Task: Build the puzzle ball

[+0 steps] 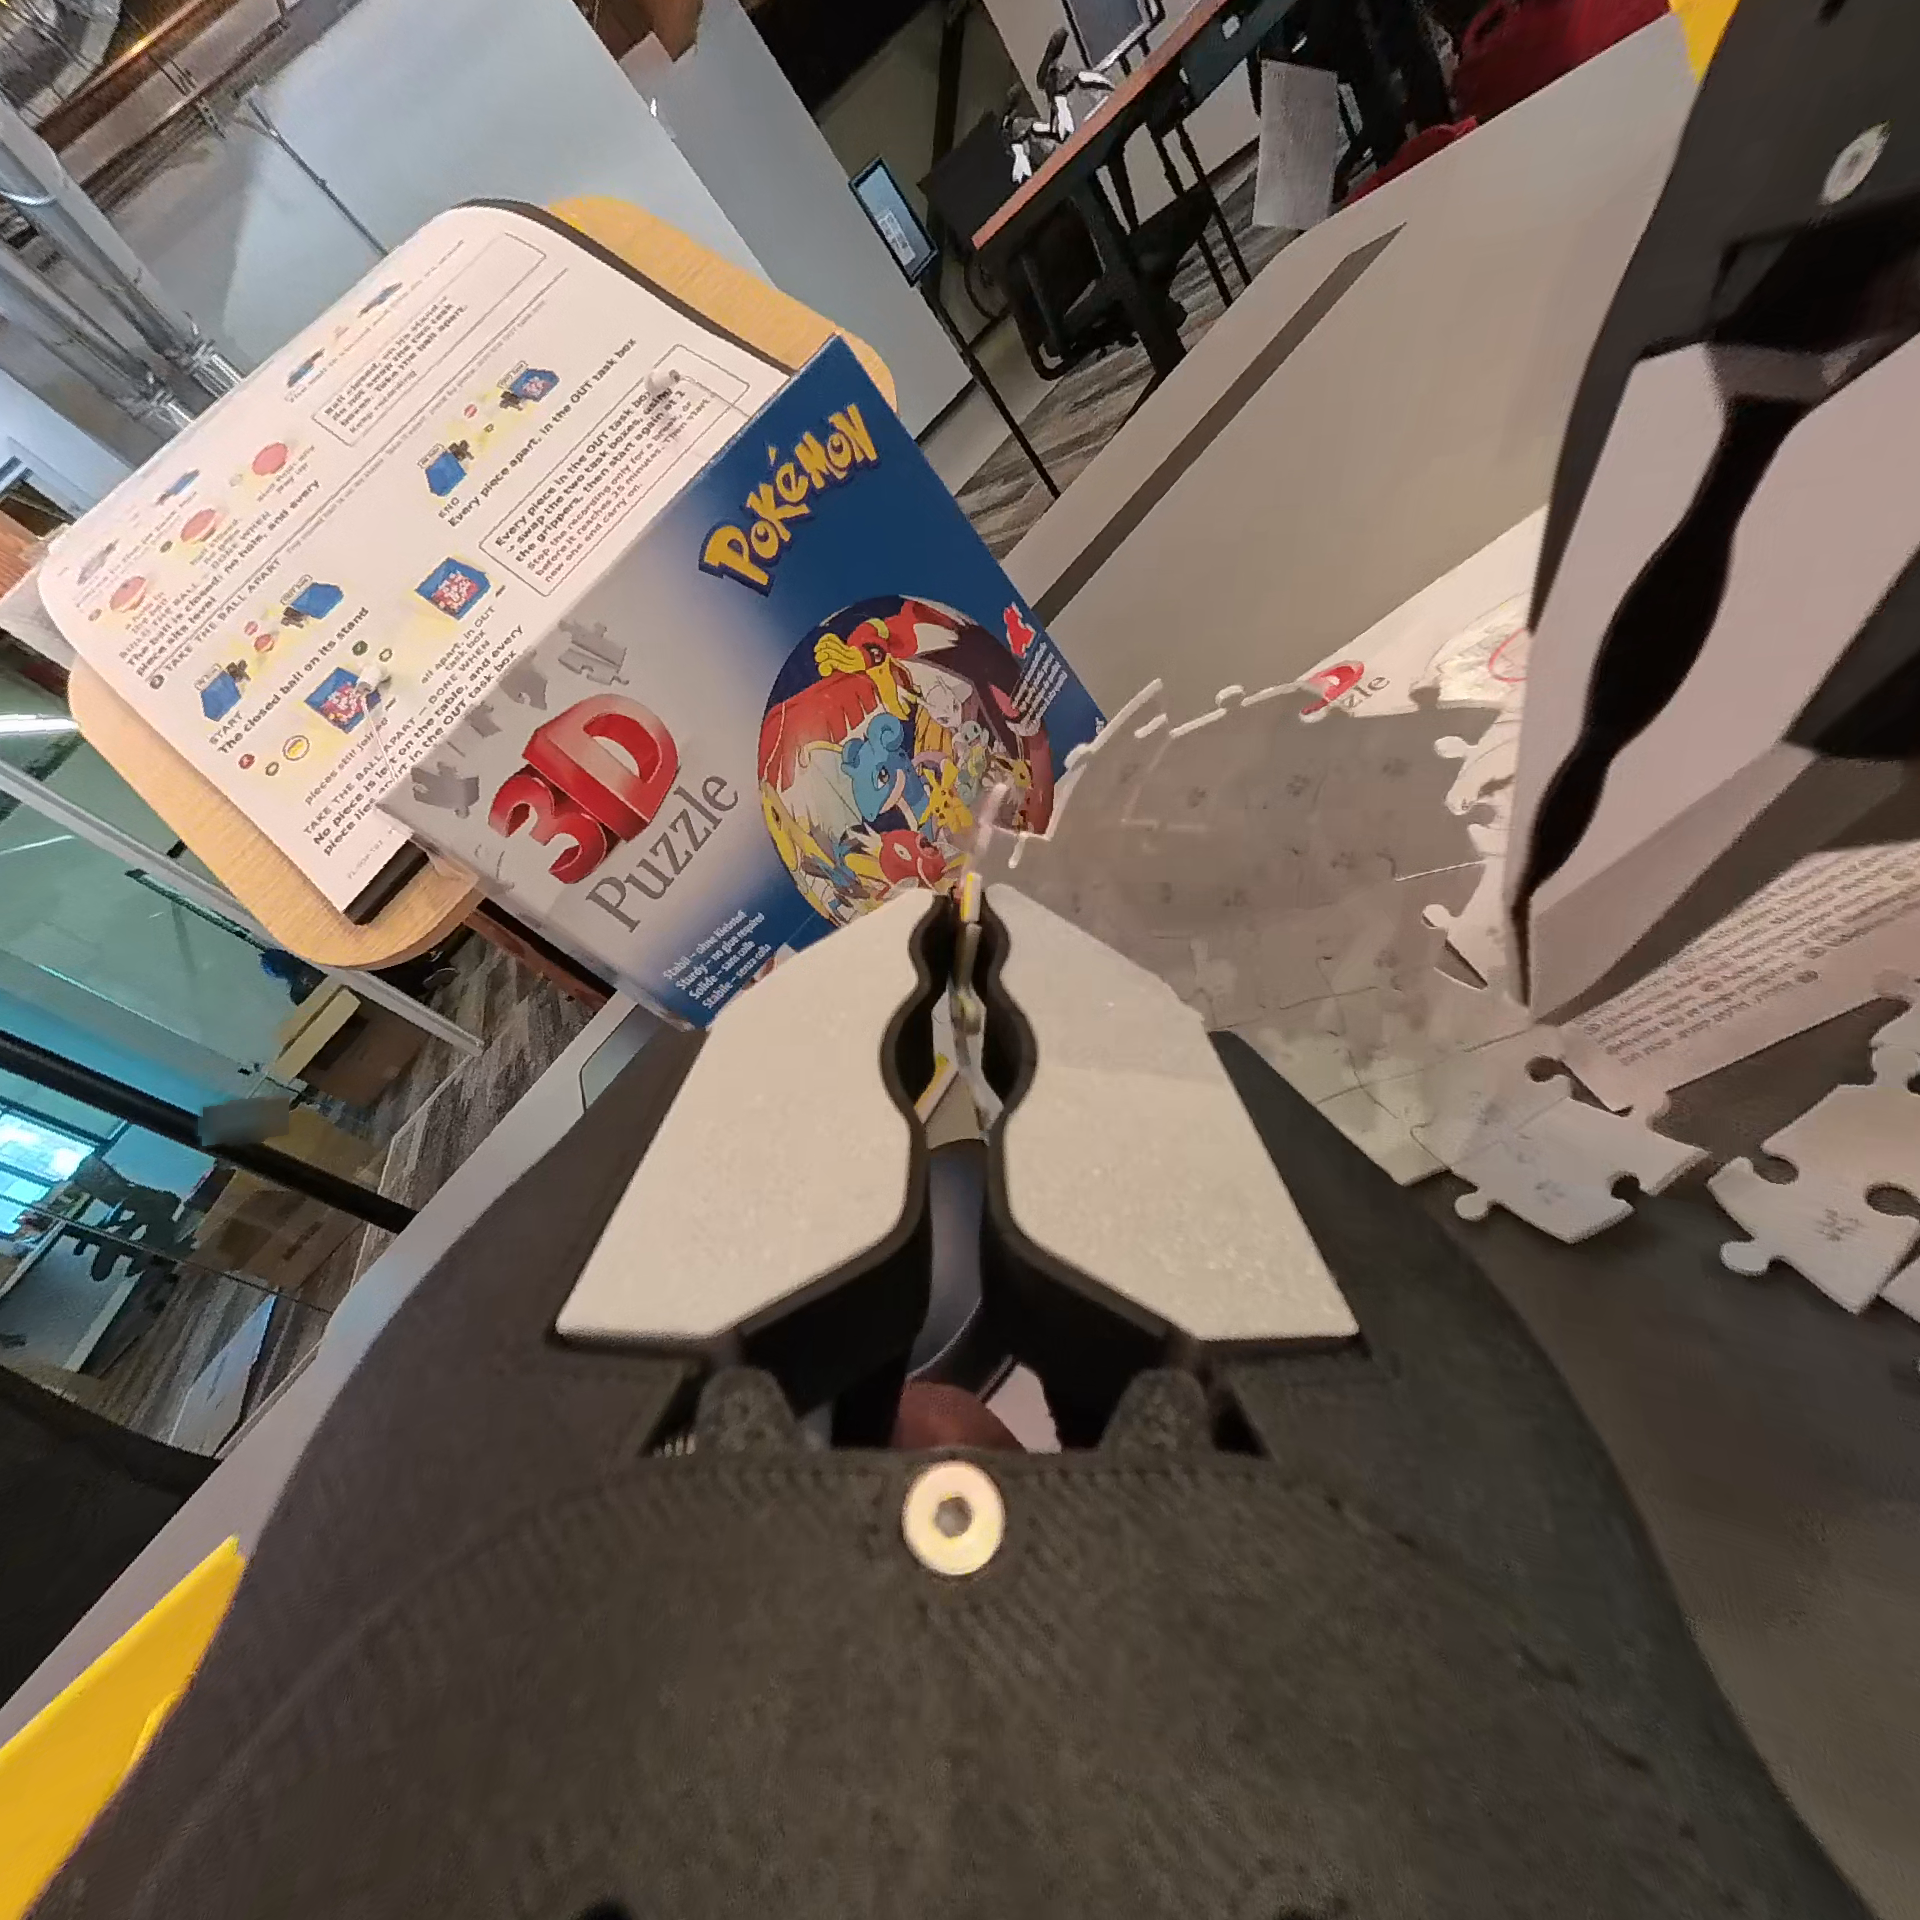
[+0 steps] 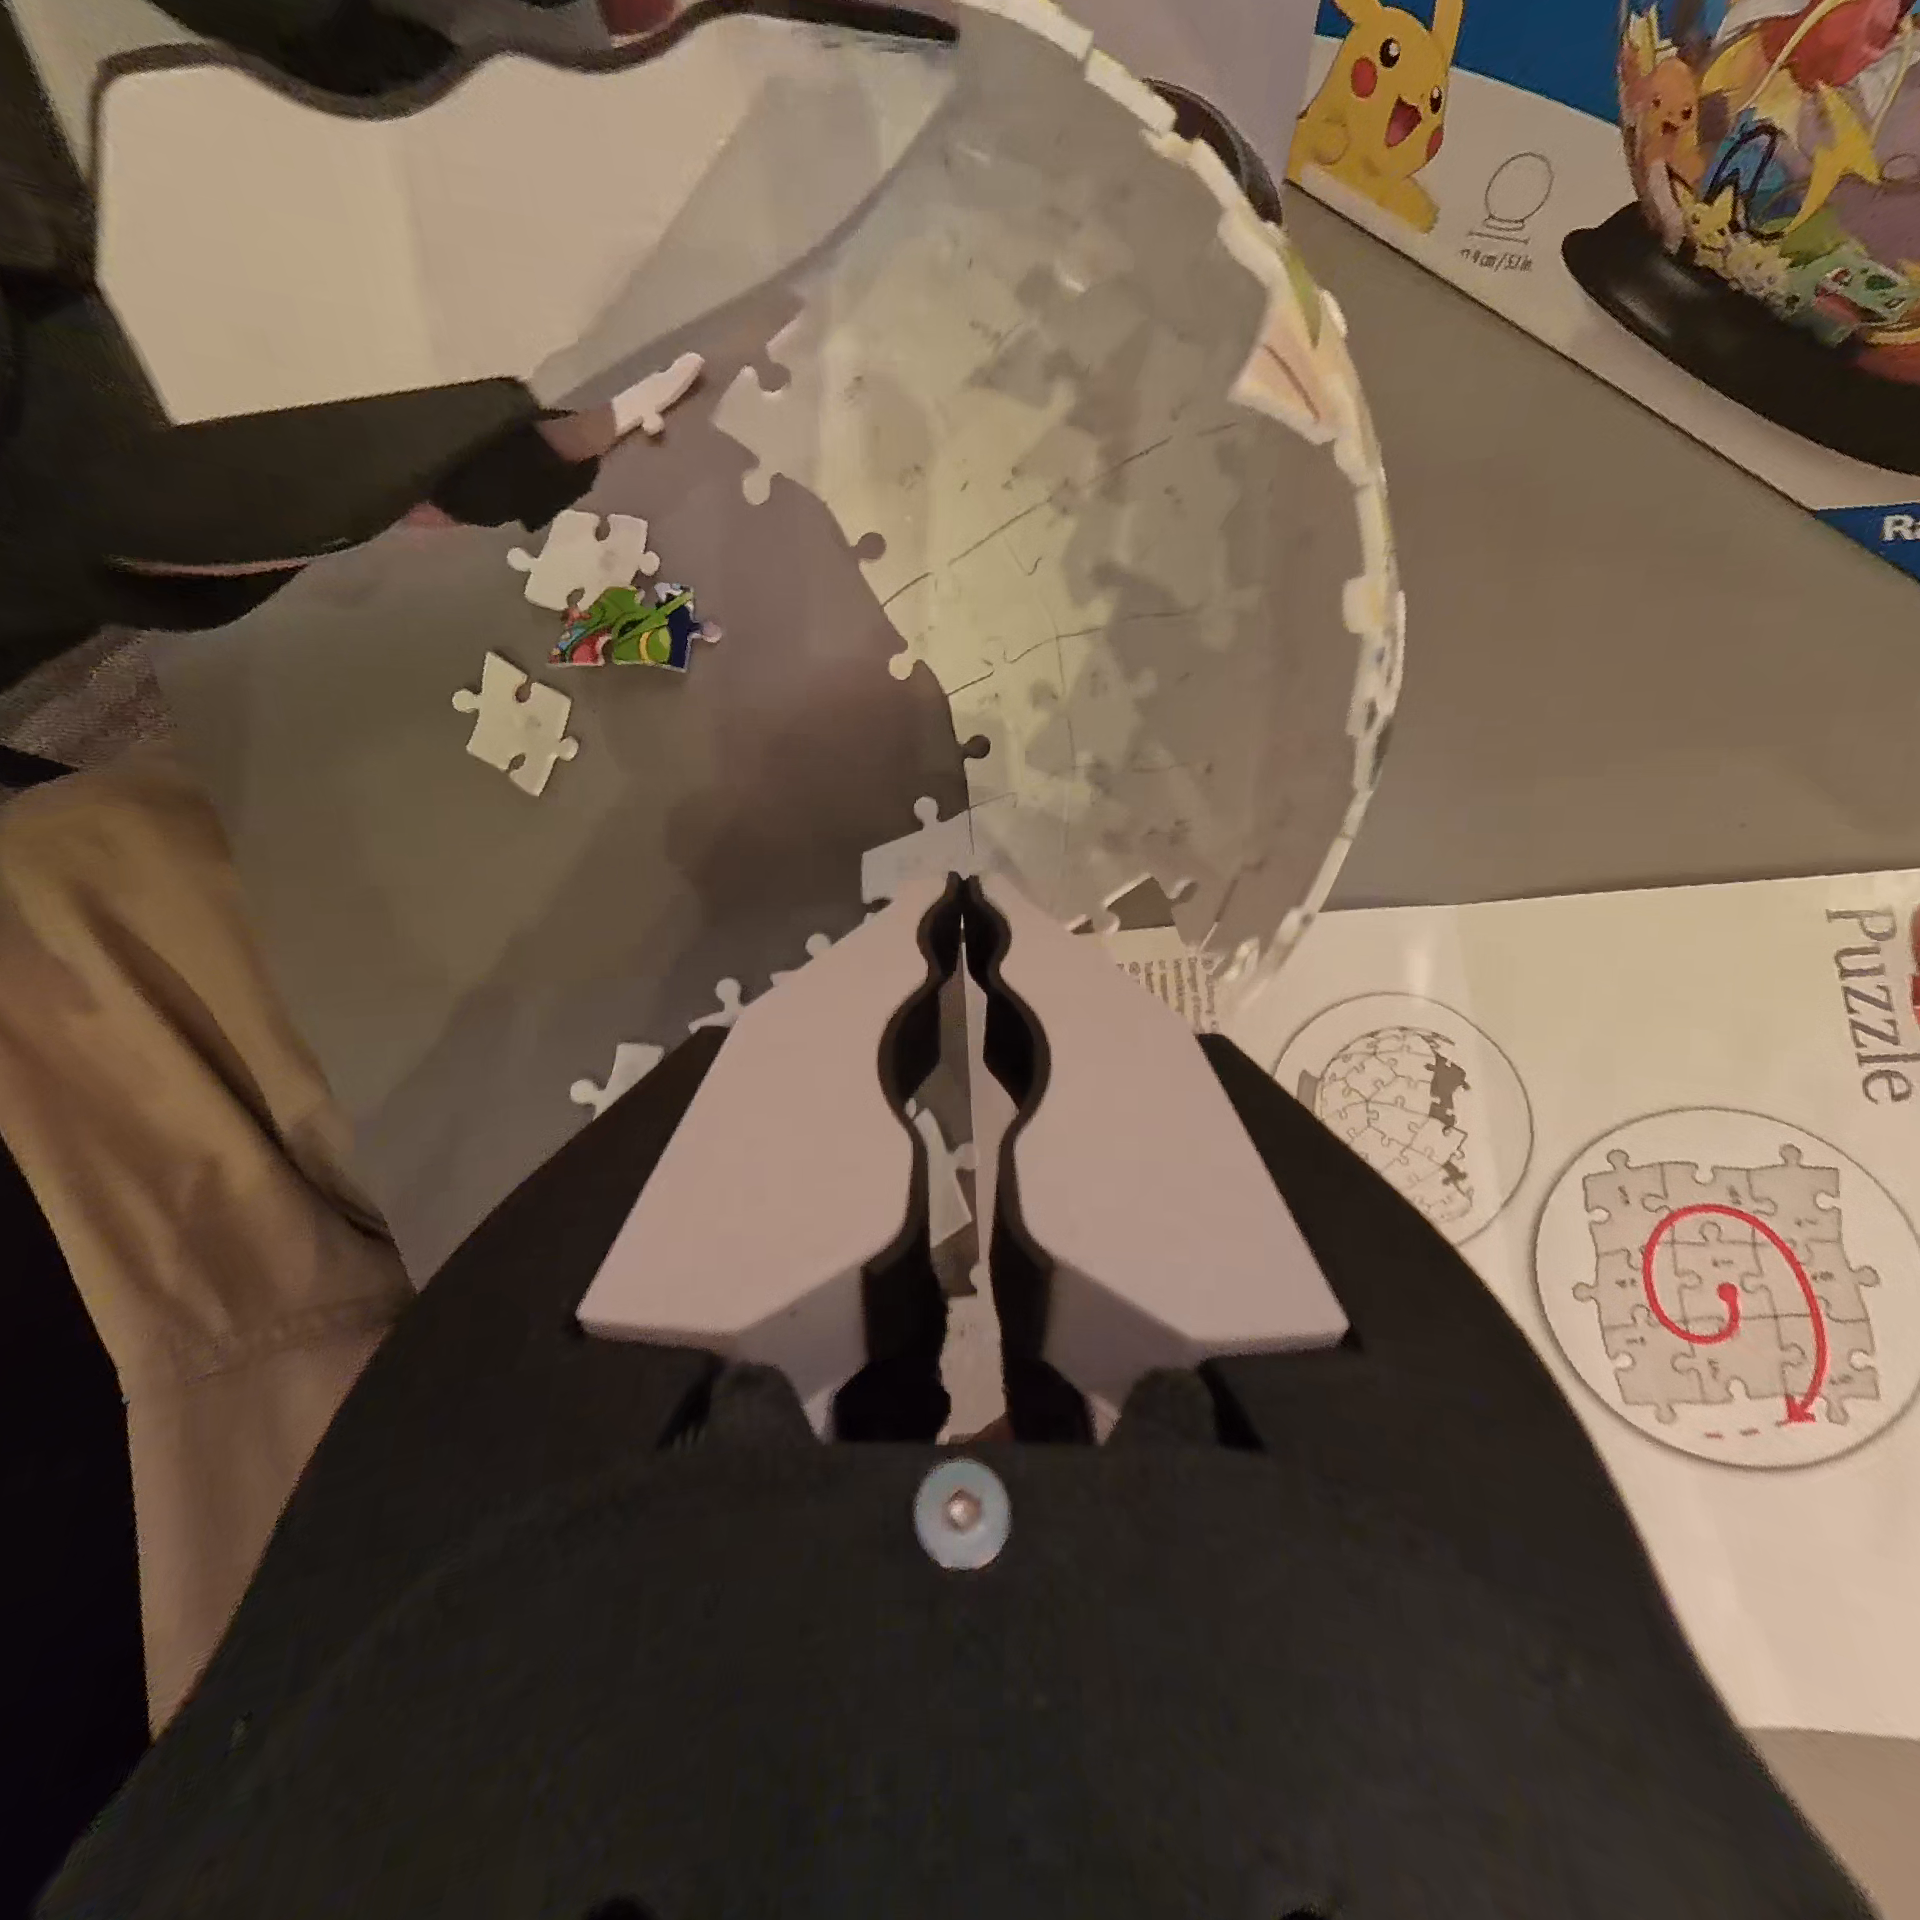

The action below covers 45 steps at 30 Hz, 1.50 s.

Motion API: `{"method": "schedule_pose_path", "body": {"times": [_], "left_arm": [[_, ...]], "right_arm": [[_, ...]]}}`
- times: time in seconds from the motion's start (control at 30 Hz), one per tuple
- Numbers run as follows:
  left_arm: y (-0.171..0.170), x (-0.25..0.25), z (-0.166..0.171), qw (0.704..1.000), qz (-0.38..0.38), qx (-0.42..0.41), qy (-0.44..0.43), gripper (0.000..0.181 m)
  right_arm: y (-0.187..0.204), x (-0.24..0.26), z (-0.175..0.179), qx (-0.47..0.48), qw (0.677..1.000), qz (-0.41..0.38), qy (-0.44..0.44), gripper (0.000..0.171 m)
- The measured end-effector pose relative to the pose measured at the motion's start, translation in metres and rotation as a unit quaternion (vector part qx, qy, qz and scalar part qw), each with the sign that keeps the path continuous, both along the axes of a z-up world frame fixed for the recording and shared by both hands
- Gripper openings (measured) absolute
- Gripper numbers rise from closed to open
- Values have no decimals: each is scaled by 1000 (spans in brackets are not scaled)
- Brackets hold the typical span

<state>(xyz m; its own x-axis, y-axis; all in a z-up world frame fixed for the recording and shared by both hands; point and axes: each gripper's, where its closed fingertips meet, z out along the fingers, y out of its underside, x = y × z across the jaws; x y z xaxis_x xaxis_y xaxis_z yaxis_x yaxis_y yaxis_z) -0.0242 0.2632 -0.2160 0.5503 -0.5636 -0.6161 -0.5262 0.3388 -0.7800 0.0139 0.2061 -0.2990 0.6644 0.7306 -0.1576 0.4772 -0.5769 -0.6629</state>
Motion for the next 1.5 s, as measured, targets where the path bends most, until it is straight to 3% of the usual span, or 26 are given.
{"method": "schedule_pose_path", "body": {"times": [0.03, 0.7, 1.2, 1.5], "left_arm": [[0, 0, 0, 1000, 1, -1, 0, 3], [7, -20, -4, 996, 59, -56, -44, 6], [5, -23, -6, 995, 58, -65, -40, 8], [16, -53, 27, 992, 60, -77, -81, 13]], "right_arm": [[-2, 0, 2, 5, 1000, 2, 1, 0], [-32, 39, 14, 34, 999, 2, -27, 5], [-67, 75, -22, 11, 990, 27, -136, 27], [-66, 79, -24, 19, 988, 29, -151, 30]]}}
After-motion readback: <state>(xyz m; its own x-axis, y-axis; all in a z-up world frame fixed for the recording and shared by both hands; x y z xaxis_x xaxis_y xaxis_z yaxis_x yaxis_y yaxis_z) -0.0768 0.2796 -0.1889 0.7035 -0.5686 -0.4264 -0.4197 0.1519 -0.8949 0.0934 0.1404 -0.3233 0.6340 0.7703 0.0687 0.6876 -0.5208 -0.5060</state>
